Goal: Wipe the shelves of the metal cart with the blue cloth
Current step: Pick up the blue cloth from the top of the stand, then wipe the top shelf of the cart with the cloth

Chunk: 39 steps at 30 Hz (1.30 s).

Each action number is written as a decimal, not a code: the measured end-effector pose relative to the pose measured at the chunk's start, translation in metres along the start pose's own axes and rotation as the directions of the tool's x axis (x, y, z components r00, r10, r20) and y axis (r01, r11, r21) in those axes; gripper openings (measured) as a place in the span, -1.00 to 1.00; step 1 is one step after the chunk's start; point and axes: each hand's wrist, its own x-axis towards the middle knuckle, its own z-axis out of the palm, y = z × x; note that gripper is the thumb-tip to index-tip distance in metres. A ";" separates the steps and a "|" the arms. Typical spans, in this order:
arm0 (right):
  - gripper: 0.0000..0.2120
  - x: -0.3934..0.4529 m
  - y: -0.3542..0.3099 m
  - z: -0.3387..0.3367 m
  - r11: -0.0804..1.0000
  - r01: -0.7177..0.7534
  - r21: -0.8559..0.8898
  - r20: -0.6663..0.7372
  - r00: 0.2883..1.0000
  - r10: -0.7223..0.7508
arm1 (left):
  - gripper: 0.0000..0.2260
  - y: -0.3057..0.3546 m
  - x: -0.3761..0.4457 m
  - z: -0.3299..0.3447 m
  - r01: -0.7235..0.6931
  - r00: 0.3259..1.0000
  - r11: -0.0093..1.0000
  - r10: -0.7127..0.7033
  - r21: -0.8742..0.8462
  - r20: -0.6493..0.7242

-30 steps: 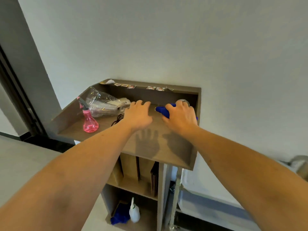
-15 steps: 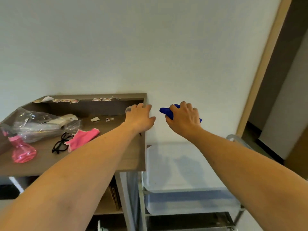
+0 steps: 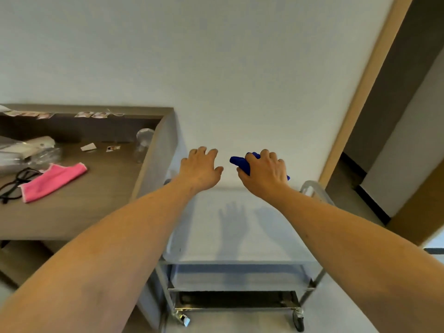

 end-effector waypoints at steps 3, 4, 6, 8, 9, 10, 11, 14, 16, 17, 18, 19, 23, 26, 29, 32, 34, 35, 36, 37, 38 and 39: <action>-0.59 0.006 0.010 0.033 0.999 0.029 0.041 0.048 0.998 -0.031 | -0.47 -0.002 0.003 0.031 0.068 0.997 0.998 -0.068 -0.015 0.030; -0.58 0.007 0.010 0.044 0.998 0.033 0.056 0.066 0.997 -0.037 | -0.47 -0.005 0.004 0.041 0.093 0.995 0.995 -0.092 -0.024 0.047; -0.57 0.008 0.007 0.070 0.995 0.047 0.092 0.105 0.993 -0.056 | -0.47 -0.015 0.004 0.061 0.125 0.989 0.992 -0.122 -0.033 0.087; -0.57 0.008 -0.001 0.097 0.988 0.072 0.134 0.151 0.984 -0.093 | -0.48 -0.027 0.003 0.083 0.162 0.982 0.985 -0.156 -0.052 0.106; -0.57 0.009 -0.006 0.111 0.985 0.085 0.152 0.177 0.978 -0.112 | -0.49 -0.035 0.003 0.095 0.187 0.978 0.980 -0.179 -0.066 0.109; -0.57 0.010 -0.012 0.125 0.982 0.097 0.163 0.207 0.970 -0.130 | -0.50 -0.042 0.002 0.108 0.212 0.973 0.974 -0.203 -0.075 0.110; -0.56 0.010 -0.018 0.139 0.980 0.106 0.170 0.239 0.960 -0.145 | -0.50 -0.051 0.000 0.122 0.235 0.967 0.969 -0.226 -0.076 0.115; -0.55 0.008 -0.038 0.180 0.975 0.123 0.184 0.312 0.934 -0.176 | -0.51 -0.077 -0.007 0.165 0.290 0.948 0.955 -0.277 -0.064 0.156; -0.55 0.004 -0.053 0.204 0.968 0.136 0.212 0.354 0.912 -0.206 | -0.51 -0.094 -0.014 0.191 0.341 0.927 0.938 -0.325 -0.063 0.189; -0.54 0.001 -0.060 0.216 0.963 0.146 0.224 0.373 0.900 -0.224 | -0.51 -0.103 -0.017 0.204 0.366 0.915 0.929 -0.347 -0.062 0.203; -0.54 -0.001 -0.067 0.227 0.959 0.158 0.233 0.394 0.887 -0.242 | -0.50 -0.110 -0.020 0.215 0.391 0.903 0.918 -0.370 -0.060 0.221; -0.54 -0.004 -0.074 0.237 0.955 0.171 0.243 0.413 0.872 -0.261 | -0.50 -0.116 -0.022 0.225 0.416 0.890 0.907 -0.392 -0.062 0.234; -0.57 -0.018 -0.099 0.270 0.925 0.234 0.300 0.448 0.821 -0.353 | -0.54 -0.137 -0.033 0.250 0.496 0.862 0.858 -0.470 -0.130 0.187; -0.62 -0.032 -0.115 0.286 0.885 0.330 0.328 0.444 0.773 -0.453 | -0.63 -0.148 -0.039 0.258 0.519 0.855 0.835 -0.509 -0.184 0.104; -0.52 -0.042 -0.126 0.301 0.810 0.440 0.387 0.413 0.703 -0.579 | -0.62 -0.155 -0.041 0.263 0.509 0.856 0.824 -0.515 -0.247 0.047; -0.28 -0.050 -0.131 0.316 0.744 0.536 0.399 0.435 0.604 -0.668 | -0.59 -0.156 -0.040 0.268 0.523 0.843 0.809 -0.538 -0.268 0.019; -0.26 -0.053 -0.130 0.325 0.717 0.545 0.435 0.451 0.558 -0.697 | -0.60 -0.154 -0.042 0.271 0.553 0.817 0.777 -0.576 -0.300 0.011; -0.29 -0.055 -0.129 0.330 0.700 0.553 0.452 0.455 0.532 -0.714 | -0.61 -0.153 -0.043 0.274 0.557 0.813 0.771 -0.583 -0.310 0.011; -0.31 -0.057 -0.127 0.336 0.676 0.572 0.465 0.453 0.502 -0.737 | -0.61 -0.151 -0.045 0.277 0.556 0.813 0.772 -0.582 -0.308 0.012; -0.33 -0.060 -0.126 0.342 0.650 0.593 0.475 0.453 0.469 -0.759 | -0.61 -0.150 -0.046 0.280 0.559 0.813 0.775 -0.582 -0.295 0.015; -0.33 -0.064 -0.124 0.349 0.632 0.606 0.483 0.457 0.441 -0.772 | -0.61 -0.149 -0.047 0.285 0.571 0.808 0.771 -0.589 -0.281 0.025; -0.32 -0.067 -0.123 0.354 0.626 0.610 0.486 0.464 0.427 -0.776 | -0.61 -0.149 -0.048 0.289 0.591 0.796 0.761 -0.604 -0.269 0.040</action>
